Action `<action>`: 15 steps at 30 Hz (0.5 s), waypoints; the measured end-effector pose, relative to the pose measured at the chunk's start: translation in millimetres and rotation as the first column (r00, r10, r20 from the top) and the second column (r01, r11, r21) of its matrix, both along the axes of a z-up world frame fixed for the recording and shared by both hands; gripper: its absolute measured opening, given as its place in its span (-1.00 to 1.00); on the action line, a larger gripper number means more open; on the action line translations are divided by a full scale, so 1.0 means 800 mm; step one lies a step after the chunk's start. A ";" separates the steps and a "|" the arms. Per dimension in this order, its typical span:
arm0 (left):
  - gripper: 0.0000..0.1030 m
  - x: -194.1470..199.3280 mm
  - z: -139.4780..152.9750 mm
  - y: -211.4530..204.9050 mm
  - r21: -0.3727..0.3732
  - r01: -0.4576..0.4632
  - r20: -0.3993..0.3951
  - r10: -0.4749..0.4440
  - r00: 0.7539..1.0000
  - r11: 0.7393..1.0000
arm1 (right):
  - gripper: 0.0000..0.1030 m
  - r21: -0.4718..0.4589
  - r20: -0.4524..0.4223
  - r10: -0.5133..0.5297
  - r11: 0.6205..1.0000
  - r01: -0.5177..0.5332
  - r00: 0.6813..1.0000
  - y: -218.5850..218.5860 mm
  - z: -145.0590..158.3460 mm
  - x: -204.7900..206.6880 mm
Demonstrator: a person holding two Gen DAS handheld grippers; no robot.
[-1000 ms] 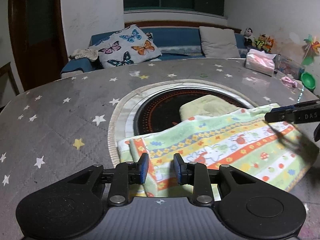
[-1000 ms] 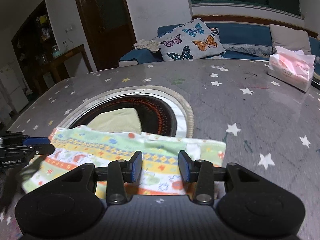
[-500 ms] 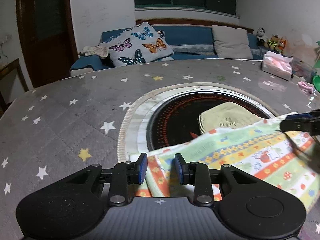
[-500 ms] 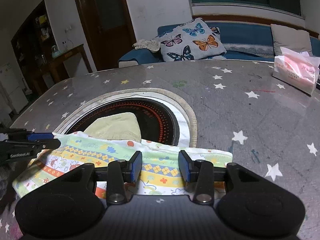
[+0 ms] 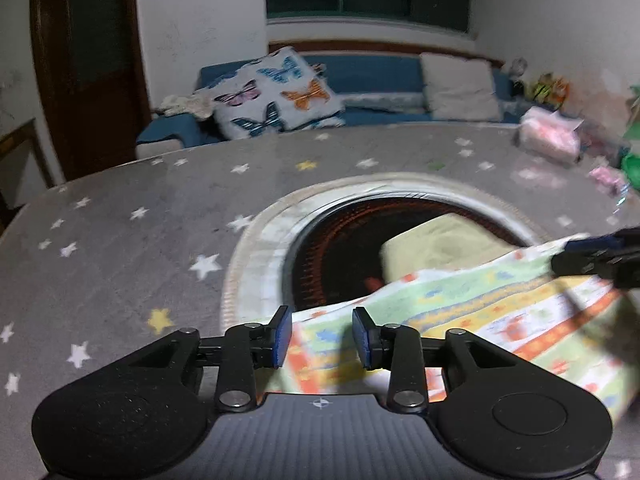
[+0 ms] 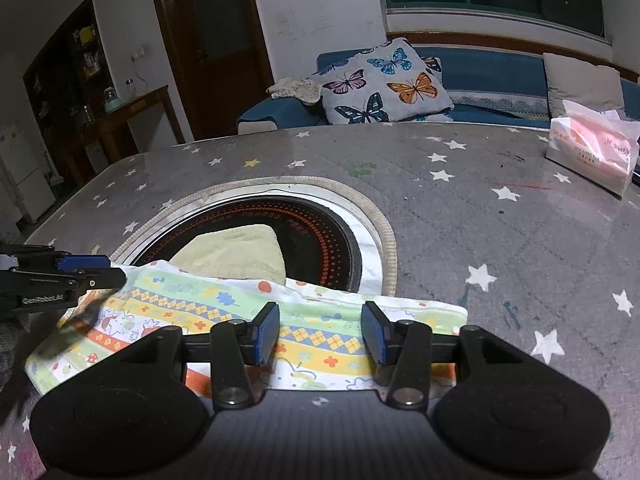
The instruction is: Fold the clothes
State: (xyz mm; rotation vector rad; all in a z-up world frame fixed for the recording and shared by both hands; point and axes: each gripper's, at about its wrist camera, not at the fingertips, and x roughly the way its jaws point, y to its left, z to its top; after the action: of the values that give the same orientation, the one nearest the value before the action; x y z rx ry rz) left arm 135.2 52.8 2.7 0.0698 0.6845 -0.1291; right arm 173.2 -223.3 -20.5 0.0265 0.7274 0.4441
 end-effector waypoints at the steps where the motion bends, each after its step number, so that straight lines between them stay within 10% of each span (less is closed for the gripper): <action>1: -0.16 -0.001 0.003 -0.003 -0.010 0.010 0.006 -0.010 1.000 1.000 | -0.01 -0.003 0.004 0.003 1.000 -0.003 1.000 0.002 0.001 -0.001; 15: 0.09 0.019 -0.011 -0.030 0.023 0.029 -0.035 -0.028 0.999 0.999 | 0.34 -0.015 0.015 0.026 1.000 -0.026 1.000 0.009 0.003 -0.010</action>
State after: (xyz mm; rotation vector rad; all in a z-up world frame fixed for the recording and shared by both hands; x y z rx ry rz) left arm 150.4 28.6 -6.2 0.1001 0.7197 -0.1498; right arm 165.1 -216.1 -18.0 -0.0002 0.7165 0.4630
